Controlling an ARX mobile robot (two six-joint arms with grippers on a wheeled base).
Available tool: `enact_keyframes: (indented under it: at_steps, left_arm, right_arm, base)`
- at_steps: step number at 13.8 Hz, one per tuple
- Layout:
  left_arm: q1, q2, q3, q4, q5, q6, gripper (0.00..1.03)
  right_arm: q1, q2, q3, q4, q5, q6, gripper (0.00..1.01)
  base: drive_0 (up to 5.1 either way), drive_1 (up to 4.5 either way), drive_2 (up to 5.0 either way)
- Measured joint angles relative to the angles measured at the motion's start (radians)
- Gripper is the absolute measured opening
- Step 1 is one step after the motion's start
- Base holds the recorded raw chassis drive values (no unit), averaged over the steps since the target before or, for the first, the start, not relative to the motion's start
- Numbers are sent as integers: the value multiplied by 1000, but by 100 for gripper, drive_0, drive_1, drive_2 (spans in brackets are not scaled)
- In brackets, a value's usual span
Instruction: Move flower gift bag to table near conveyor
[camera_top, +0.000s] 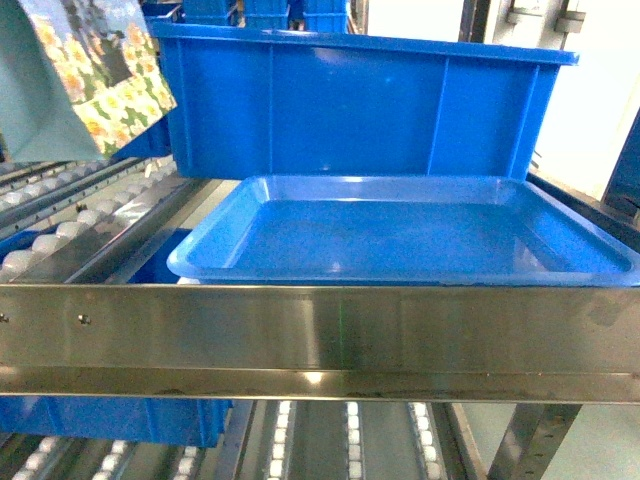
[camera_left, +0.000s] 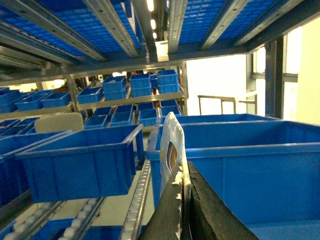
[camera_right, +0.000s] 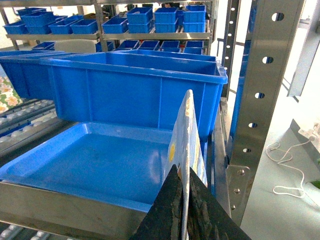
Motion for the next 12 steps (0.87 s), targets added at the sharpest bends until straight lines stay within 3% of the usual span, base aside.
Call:
enact_keyframes:
  at_steps: [5,10,12]
  left_arm:
    - [131,-272,-218,-18,52,-5,2]
    - [310,-626,-337,-232,155,-4,2]
    - [323,-647,-341,-224,164,14,2]
  right_arm:
    - [0,0,0,0,0,0,3]
    - [0,0,0,0,0,0,3]
    - [0,0,0,0,0,0,3]
  base:
    - [0,0,0]
    - [0,0,0]
    - [-469,245,245]
